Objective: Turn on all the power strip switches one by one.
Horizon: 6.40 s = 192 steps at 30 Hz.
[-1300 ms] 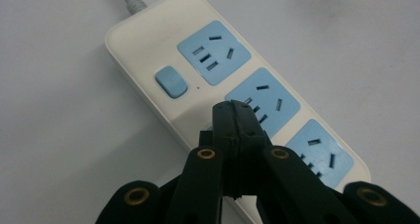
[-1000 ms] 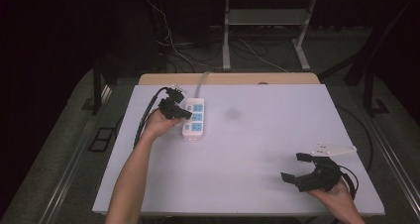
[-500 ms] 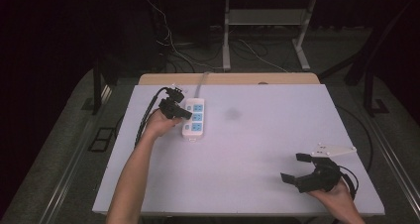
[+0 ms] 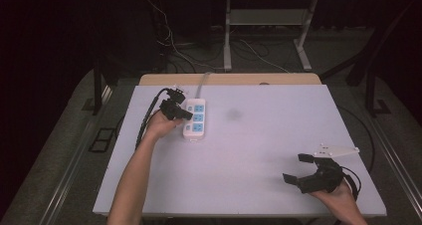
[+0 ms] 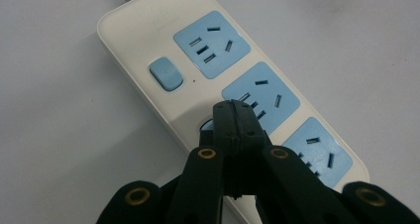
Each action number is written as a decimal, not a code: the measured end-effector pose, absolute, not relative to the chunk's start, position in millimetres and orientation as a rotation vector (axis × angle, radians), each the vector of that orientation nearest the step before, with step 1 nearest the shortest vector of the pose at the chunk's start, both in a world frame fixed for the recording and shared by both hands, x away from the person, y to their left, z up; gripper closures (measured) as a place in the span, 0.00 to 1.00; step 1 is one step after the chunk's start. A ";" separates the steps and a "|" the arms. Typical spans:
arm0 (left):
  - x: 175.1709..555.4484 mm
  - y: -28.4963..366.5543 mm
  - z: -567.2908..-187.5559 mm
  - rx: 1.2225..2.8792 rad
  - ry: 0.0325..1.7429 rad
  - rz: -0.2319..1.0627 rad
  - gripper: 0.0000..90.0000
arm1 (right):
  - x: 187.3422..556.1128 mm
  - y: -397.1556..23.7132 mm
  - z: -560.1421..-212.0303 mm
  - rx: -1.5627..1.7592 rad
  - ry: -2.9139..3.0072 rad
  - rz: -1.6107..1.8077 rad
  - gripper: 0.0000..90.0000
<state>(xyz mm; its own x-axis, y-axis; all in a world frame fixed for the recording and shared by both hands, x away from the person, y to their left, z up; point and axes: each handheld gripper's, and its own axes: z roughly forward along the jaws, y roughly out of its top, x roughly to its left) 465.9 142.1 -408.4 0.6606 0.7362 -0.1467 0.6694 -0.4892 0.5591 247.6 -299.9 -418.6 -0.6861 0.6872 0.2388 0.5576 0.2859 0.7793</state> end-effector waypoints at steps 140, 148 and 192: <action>492.4 147.7 -397.1 2.093 1.198 0.278 0.99 | 250.5 -302.1 -419.6 1.191 2.391 1.369 0.01; 481.6 157.2 -378.8 2.081 1.156 0.284 0.75 | 250.4 -301.1 -419.6 1.193 2.391 1.366 0.01; 303.1 191.4 -381.6 1.886 0.963 0.295 0.00 | 248.5 -300.5 -417.5 1.210 2.363 1.425 0.01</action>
